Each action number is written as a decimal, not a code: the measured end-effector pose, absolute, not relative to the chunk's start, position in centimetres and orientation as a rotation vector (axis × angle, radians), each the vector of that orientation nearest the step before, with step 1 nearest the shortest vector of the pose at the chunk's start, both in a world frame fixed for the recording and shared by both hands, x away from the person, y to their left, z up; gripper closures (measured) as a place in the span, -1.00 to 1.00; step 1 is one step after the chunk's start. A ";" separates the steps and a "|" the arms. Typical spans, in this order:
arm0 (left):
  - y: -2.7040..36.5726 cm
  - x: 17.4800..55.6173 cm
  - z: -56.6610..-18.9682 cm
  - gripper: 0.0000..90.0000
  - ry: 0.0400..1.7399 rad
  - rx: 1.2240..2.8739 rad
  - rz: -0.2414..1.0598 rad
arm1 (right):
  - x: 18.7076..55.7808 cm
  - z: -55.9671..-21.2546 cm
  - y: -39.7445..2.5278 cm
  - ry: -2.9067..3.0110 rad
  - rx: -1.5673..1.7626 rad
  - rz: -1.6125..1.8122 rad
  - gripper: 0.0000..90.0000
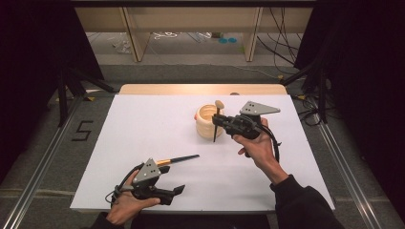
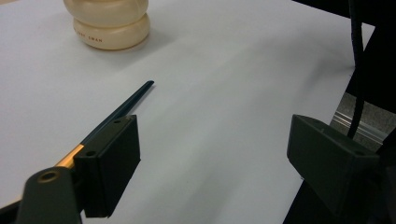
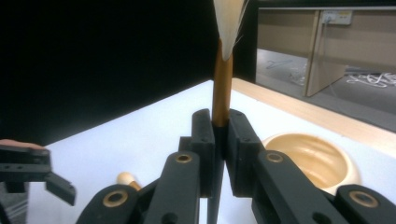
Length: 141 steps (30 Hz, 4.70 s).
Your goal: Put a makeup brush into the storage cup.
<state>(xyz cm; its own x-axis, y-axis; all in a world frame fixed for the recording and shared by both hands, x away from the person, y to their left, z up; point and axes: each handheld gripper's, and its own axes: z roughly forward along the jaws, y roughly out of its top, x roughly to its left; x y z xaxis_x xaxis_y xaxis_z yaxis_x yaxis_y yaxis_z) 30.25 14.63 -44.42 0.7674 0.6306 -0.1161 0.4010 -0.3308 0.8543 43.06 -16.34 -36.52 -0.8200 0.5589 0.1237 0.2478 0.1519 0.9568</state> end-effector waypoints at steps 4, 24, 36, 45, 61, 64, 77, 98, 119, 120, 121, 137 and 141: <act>14.7 30.2 -44.5 -0.62 0.784 1.955 0.285 | 44.0 -36.2 -16.3 2.157 0.780 1.711 0.85; 14.8 30.3 -44.5 -0.62 0.774 1.970 0.288 | 48.6 -35.1 -16.2 2.129 0.816 1.683 0.85; 14.8 30.3 -44.6 -0.61 0.786 1.964 0.282 | 50.0 -34.9 -15.8 2.105 0.828 1.673 0.85; 14.8 30.3 -44.6 -0.61 0.776 1.977 0.272 | 51.3 -35.5 -15.5 2.092 0.843 1.658 0.85; 14.7 30.3 -44.6 -0.60 0.780 1.984 0.268 | 52.7 -36.7 -15.2 2.082 0.872 1.640 0.85; 14.7 30.3 -44.6 -0.60 0.787 1.982 0.265 | 53.0 -37.0 -15.2 2.085 0.875 1.631 0.85; 14.6 30.3 -44.6 -0.60 0.791 1.980 0.266 | 53.4 -38.0 -15.0 2.104 0.880 1.609 0.85; 14.6 30.2 -44.6 -0.60 0.784 1.983 0.250 | 53.6 -39.2 -14.7 2.143 0.911 1.579 0.84; 14.7 30.3 -44.6 -0.60 0.793 1.988 0.268 | 53.8 -40.3 -14.4 2.173 0.956 1.534 0.49; 14.7 30.3 -44.6 -0.60 0.793 1.985 0.268 | 53.8 -40.3 -14.2 2.173 1.002 1.502 0.23; 14.7 30.3 -44.7 -0.60 0.796 1.981 0.267 | 53.8 -40.3 -14.1 2.188 1.023 1.452 0.06; 14.8 30.4 -44.7 -0.60 0.779 1.988 0.260 | 52.4 -39.2 -14.7 2.157 1.034 1.389 -0.49; 14.9 30.4 -44.7 -0.60 0.786 1.991 0.263 | 51.9 -38.9 -15.0 2.154 1.023 1.393 -0.49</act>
<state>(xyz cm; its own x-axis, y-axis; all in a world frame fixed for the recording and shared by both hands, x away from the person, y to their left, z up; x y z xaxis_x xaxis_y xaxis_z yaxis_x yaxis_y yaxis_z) 30.39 14.85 -44.65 0.7706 0.6242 -0.1288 0.4208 -0.3465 0.8384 51.95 -15.03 -38.88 -0.6640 0.7443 0.0712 0.3702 0.2446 0.8962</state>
